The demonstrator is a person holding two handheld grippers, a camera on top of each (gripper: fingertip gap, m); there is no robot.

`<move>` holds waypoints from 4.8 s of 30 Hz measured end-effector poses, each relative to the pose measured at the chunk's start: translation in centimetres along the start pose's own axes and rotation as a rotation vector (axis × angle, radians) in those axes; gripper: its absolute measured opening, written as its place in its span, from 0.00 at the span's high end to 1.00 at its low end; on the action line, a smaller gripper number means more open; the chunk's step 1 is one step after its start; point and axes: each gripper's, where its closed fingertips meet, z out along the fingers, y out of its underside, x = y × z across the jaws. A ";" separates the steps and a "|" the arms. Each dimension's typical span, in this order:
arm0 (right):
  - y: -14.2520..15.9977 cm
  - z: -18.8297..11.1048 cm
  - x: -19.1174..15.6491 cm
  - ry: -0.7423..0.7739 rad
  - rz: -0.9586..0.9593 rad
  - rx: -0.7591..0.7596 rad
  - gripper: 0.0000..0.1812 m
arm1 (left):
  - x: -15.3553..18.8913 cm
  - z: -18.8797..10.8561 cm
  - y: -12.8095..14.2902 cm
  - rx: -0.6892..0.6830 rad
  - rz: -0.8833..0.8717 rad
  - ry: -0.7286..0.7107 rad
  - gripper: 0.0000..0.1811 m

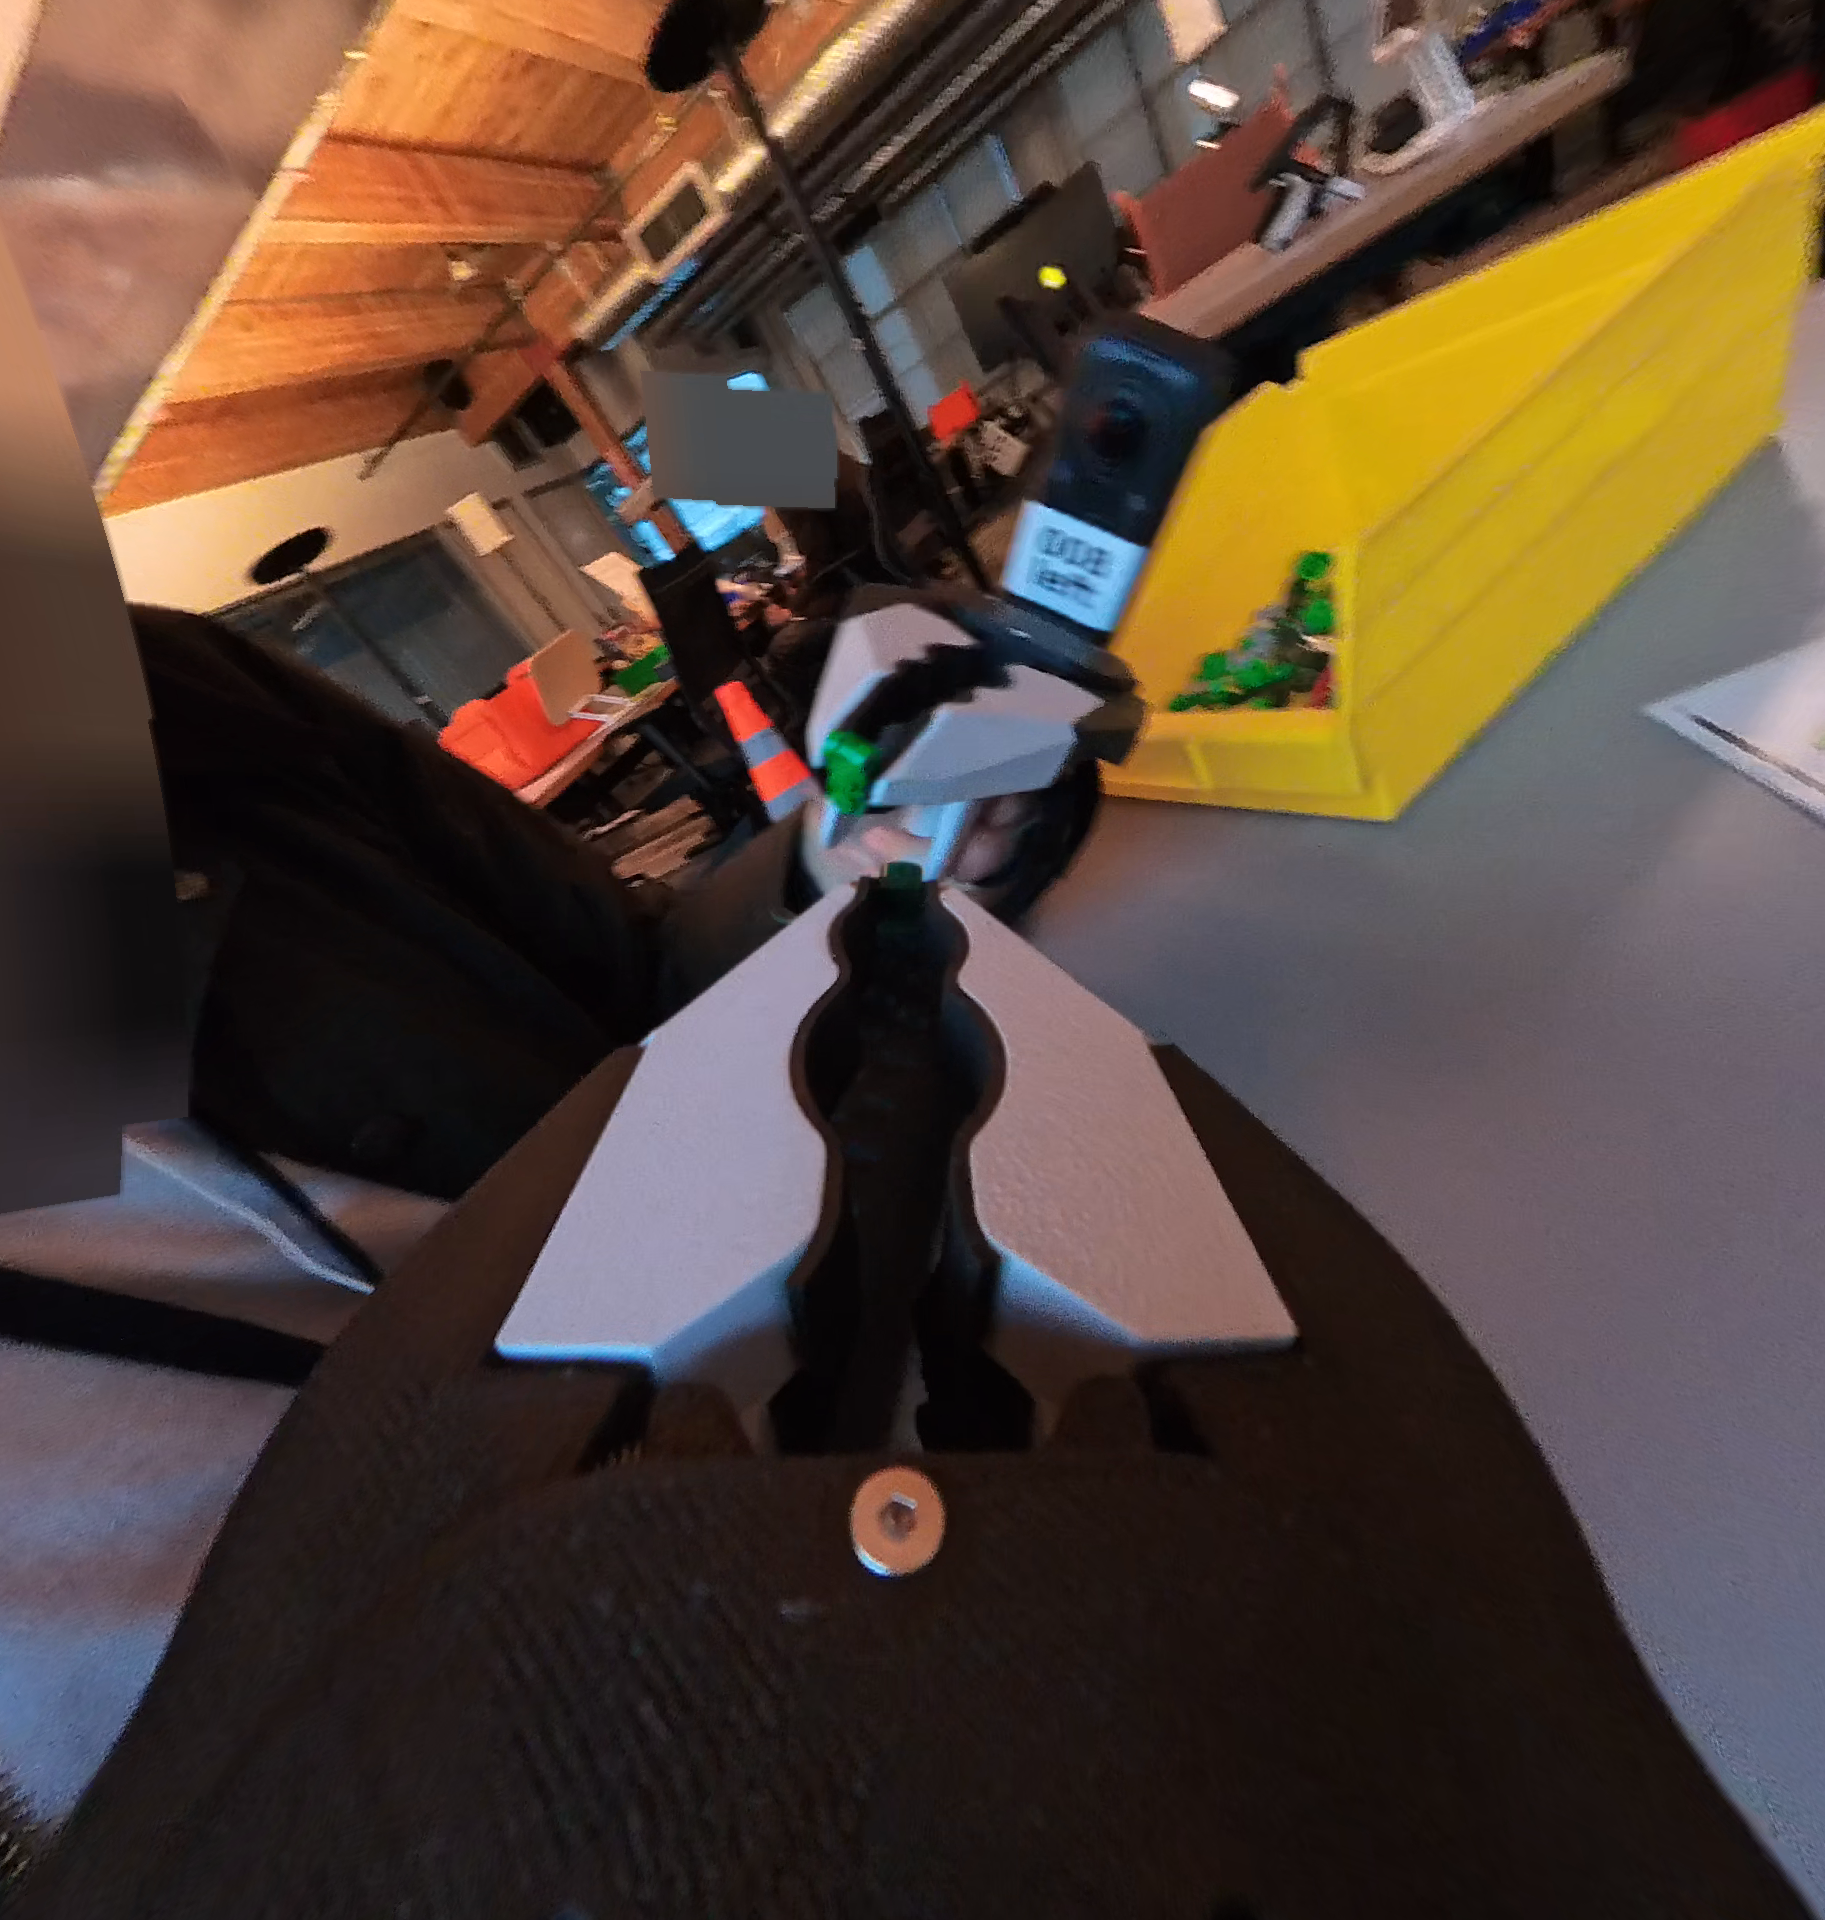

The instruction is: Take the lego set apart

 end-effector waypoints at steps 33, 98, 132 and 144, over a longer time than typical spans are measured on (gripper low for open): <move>3.7 -1.4 5.1 0.672 -1.118 -0.575 0.98 | -7.1 -0.9 3.8 -0.209 -0.091 -0.387 0.97; -1.3 -1.7 2.3 0.749 -1.210 -0.216 0.98 | -3.8 0.8 -0.1 -0.115 0.297 -0.422 0.83; -0.4 -6.0 8.1 0.877 -0.778 -0.351 0.88 | -6.0 -22.7 -9.4 0.131 0.560 -1.723 0.76; -3.6 -10.5 9.1 1.051 -0.617 -0.145 0.89 | -9.0 3.9 5.4 -0.486 0.549 -0.712 0.88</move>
